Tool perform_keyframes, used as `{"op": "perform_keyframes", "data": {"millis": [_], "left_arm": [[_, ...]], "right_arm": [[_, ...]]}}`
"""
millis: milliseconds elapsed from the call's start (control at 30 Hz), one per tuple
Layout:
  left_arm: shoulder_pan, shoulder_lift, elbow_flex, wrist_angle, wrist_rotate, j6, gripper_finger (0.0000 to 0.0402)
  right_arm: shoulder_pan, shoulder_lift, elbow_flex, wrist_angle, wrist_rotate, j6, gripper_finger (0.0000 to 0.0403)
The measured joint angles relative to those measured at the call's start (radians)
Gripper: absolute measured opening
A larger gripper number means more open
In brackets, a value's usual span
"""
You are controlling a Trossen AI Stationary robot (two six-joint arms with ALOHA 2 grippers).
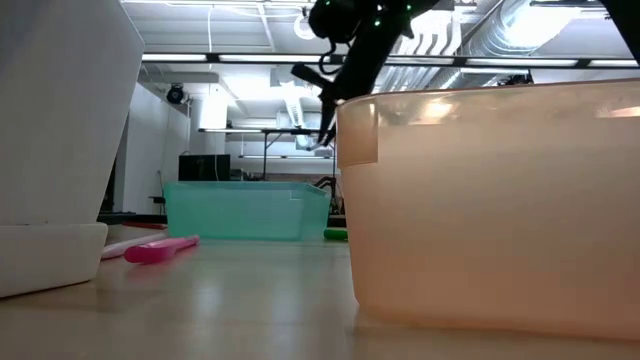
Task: Sort pens & pencils
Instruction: Put the yellow pencil into the green bin
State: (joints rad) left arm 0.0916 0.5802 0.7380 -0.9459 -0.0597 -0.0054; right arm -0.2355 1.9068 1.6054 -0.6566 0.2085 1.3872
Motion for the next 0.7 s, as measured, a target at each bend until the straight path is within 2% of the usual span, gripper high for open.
{"op": "perform_keyframes", "data": {"millis": [233, 700], "left_arm": [[0.000, 0.000, 0.000, -0.006, 0.015, -0.003, 0.0108], [0.000, 0.000, 0.000, -0.008, 0.015, -0.003, 0.0108]], "right_arm": [[0.007, 0.050, 0.000, 0.051, -0.025, 0.007, 0.0002], [0.009, 0.057, 0.000, 0.094, -0.048, -0.029, 0.0002]]}}
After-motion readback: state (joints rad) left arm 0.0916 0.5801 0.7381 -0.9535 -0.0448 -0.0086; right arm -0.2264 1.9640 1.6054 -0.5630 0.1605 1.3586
